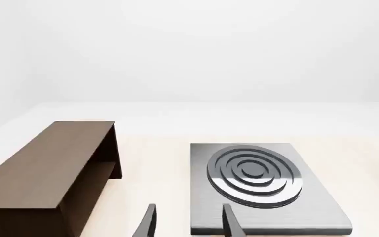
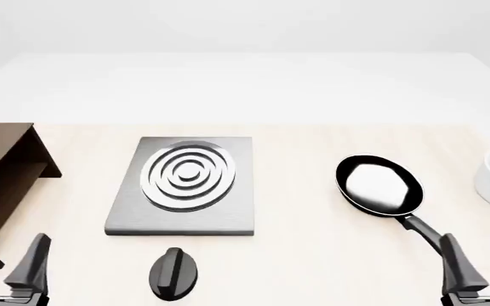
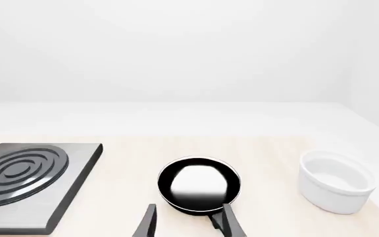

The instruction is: Turn on the stove and put the frying pan on it.

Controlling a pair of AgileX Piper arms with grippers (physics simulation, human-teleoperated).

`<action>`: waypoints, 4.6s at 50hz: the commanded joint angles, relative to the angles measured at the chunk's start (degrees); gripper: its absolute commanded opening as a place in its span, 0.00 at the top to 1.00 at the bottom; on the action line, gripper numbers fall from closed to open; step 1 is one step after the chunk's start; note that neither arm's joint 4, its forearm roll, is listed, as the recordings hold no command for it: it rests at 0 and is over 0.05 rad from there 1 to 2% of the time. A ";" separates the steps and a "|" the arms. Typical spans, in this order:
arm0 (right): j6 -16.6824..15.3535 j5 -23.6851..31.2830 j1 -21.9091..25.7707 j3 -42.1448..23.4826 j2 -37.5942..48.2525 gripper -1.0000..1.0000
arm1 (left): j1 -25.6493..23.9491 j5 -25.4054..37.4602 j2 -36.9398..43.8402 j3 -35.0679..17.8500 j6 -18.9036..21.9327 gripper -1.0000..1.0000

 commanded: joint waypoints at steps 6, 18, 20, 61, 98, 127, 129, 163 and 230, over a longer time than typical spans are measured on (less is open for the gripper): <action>-0.32 0.05 -0.01 -0.20 0.15 0.00 | -0.07 -0.07 0.24 -0.13 -0.35 0.00; -0.54 0.05 0.08 -0.18 0.10 0.00 | 0.18 -0.11 0.44 -0.14 -0.58 0.00; -0.59 0.01 0.17 -0.16 0.11 0.00 | -0.05 0.54 0.22 -0.66 -2.20 0.00; -0.16 0.11 0.62 -0.06 0.89 0.00 | -23.14 37.40 5.33 -21.61 -5.29 0.00; -1.05 -0.18 0.64 -0.05 1.48 0.00 | -35.39 14.19 27.89 -7.34 -7.33 0.00; -1.43 -0.74 0.74 0.00 2.27 0.00 | -37.03 -9.07 48.63 -1.52 -7.32 0.00; -1.43 -0.55 0.77 0.00 2.04 0.00 | -37.25 -10.09 49.58 -1.46 -7.42 0.00; -1.63 -0.24 0.86 -0.01 1.92 0.00 | -42.45 -30.47 72.61 -3.17 -9.04 0.00; -2.50 -0.33 0.88 -0.01 2.18 0.00 | -34.72 7.42 26.89 -11.95 -1.38 0.00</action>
